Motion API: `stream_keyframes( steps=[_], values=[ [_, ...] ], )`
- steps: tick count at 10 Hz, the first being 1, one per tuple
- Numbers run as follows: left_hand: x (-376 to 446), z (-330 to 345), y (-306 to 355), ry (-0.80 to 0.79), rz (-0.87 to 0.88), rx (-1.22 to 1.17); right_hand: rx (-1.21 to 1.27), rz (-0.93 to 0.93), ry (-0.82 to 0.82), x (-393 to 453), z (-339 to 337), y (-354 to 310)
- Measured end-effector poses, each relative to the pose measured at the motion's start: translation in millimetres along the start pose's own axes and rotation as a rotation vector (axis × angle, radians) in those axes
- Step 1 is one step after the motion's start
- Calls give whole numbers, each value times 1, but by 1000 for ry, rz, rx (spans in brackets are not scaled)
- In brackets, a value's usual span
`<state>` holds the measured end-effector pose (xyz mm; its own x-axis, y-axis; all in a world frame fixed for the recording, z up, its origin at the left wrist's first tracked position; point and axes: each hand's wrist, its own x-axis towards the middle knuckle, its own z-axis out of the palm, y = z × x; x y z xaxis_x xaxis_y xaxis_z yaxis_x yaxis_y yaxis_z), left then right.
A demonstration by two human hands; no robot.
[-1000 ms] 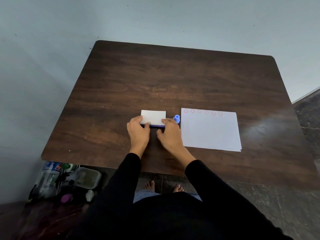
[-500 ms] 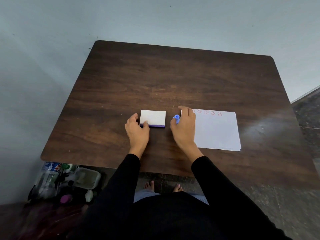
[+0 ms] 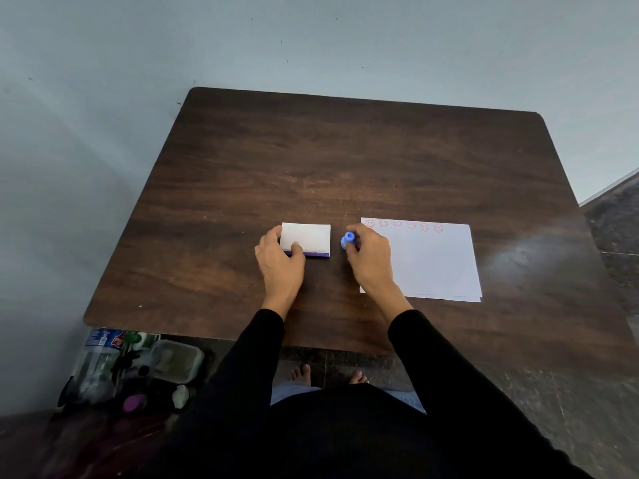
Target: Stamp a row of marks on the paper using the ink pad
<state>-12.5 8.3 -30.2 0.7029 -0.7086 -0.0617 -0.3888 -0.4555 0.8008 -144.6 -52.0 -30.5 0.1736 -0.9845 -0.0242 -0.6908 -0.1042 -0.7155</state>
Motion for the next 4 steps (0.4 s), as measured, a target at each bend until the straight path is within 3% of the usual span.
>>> stream_keyframes(
  steps=[1,2,4],
  values=[
    [-3,2,4,-13,62,3,-6,-12,-13,-1,-4,3],
    [-12,5,4,-12,248,30,-68,-82,18,-6,-7,11],
    [-38,8,-2,-51,641,204,-125,-207,326,-21,-12,26]
  ],
)
